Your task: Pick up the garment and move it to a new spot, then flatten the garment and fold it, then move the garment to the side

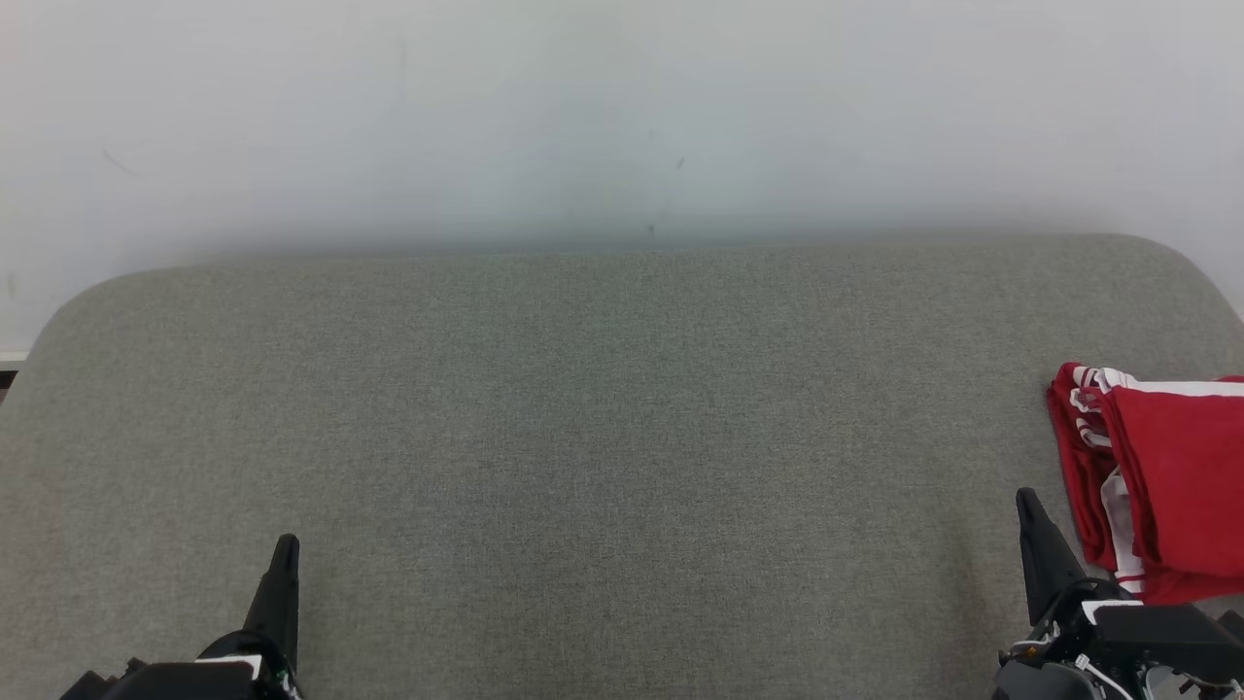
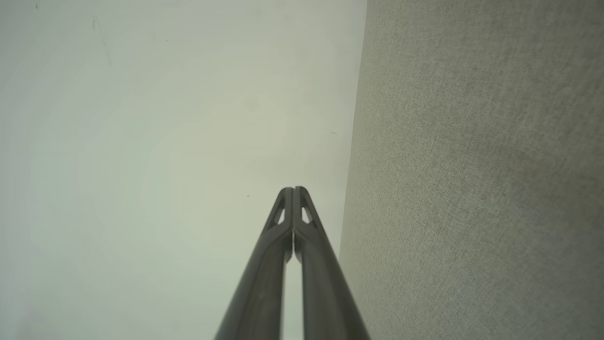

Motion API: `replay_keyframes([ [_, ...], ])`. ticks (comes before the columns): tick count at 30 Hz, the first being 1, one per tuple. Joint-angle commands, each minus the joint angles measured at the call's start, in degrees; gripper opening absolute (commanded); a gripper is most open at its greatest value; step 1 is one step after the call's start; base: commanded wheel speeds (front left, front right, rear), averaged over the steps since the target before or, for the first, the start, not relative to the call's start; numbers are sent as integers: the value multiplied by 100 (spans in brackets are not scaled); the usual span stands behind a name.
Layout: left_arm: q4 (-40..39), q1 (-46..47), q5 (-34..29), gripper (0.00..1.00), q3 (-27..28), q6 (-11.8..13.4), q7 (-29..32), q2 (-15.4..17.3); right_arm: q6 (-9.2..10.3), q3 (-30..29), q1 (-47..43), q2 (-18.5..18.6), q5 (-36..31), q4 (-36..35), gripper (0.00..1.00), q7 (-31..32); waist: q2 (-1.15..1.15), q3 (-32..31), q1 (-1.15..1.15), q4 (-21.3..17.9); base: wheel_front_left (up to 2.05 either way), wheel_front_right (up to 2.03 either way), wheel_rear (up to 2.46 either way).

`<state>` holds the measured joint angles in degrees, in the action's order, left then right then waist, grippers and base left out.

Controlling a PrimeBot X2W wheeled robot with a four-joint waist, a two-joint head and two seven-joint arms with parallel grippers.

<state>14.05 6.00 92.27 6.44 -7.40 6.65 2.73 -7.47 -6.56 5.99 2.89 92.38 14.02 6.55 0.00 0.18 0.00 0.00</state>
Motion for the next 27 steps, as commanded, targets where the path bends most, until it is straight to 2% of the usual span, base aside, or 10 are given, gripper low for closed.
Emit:
replay_keyframes([
  [1,1,59,29,0,17,-18,-4,29,-4,-5,48,-9,8,-7,0,11,0,0,0,0,0,0,0],
  [27,1,59,29,0,18,-19,-4,29,-4,-4,49,-9,8,-7,0,11,0,0,0,0,0,0,0],
])
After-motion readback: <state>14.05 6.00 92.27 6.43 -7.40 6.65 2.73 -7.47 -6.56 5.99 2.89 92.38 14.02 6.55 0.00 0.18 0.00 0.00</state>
